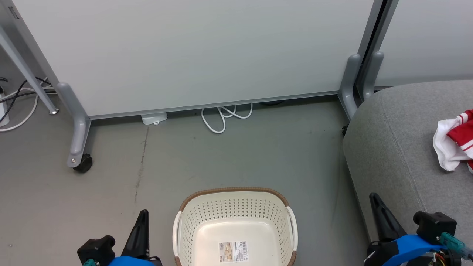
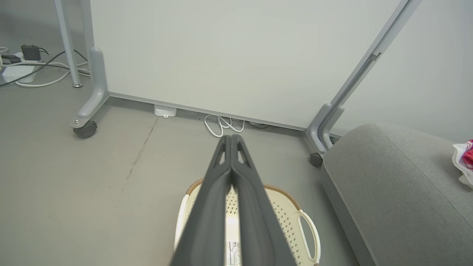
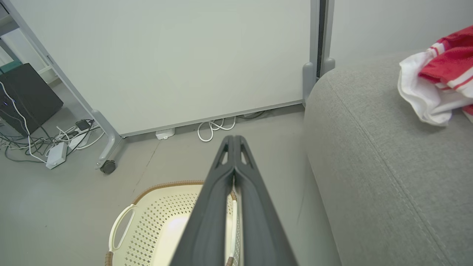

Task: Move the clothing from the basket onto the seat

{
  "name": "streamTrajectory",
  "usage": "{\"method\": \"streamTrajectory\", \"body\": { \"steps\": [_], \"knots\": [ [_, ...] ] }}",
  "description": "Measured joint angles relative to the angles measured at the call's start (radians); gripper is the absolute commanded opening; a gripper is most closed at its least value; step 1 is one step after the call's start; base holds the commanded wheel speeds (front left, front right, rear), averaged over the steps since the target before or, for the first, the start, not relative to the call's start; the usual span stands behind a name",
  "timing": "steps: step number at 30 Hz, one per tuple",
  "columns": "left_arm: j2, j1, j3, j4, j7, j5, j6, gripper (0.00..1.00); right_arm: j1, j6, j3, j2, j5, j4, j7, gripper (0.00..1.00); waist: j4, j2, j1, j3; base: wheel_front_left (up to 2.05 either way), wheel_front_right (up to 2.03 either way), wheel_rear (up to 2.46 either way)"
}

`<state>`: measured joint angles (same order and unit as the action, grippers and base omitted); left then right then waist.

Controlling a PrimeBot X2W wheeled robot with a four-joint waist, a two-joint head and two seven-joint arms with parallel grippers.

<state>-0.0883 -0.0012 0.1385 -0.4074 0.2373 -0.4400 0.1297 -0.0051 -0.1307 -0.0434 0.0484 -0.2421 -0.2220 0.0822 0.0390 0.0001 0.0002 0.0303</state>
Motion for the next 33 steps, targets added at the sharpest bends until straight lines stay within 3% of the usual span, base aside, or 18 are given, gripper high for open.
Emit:
{"method": "streamTrajectory", "body": {
  "steps": [33],
  "knots": [
    [0.012, -0.028, -0.095, 0.063, -0.135, -0.467, 0.0, 0.0, -0.027, 0.0, -0.027, 0.0, -0.541, -0.008, -0.074, 0.0, -0.011, 0.0, 0.0, -0.007, 0.0, 0.0, 0.0]
  ]
}}
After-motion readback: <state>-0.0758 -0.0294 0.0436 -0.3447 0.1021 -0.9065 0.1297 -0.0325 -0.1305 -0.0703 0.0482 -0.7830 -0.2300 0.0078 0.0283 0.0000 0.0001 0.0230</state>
